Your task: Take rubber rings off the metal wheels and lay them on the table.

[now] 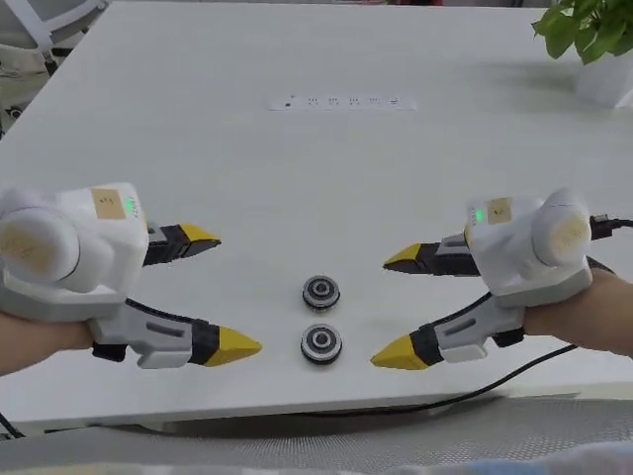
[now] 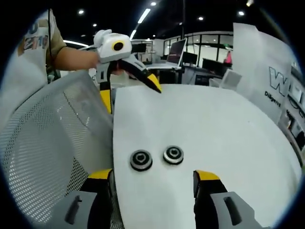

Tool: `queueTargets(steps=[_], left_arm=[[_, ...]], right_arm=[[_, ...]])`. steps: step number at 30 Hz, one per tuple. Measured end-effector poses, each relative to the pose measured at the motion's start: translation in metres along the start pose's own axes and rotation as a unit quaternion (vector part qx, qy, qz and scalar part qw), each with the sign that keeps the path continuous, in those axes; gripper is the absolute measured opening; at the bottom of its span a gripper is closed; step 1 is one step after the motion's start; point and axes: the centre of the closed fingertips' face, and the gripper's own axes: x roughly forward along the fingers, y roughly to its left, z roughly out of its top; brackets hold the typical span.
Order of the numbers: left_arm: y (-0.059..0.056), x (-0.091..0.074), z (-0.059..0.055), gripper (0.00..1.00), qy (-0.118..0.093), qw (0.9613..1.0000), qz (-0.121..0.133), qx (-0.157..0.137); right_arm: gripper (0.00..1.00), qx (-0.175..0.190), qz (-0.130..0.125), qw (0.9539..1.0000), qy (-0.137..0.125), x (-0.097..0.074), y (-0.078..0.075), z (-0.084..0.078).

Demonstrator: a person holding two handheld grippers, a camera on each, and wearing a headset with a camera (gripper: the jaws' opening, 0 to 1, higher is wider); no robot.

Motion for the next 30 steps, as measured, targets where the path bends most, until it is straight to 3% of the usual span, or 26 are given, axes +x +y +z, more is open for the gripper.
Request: queueTargets(steps=[9, 30], left_arm=[[0.0, 0.009, -0.002, 0.71, 0.007, 0.9999, -0.014, 0.006], [-0.015, 0.035, -0.007, 0.6, 0.031, 0.9969, -0.064, 0.035]], right_arm=[[0.61, -0.013, 0.018, 0.9997, 0.012, 0.01, 0.001, -0.008], [0.45, -0.008, 0.064, 0.9978, 0.017, 0.03, 0.005, -0.011]])
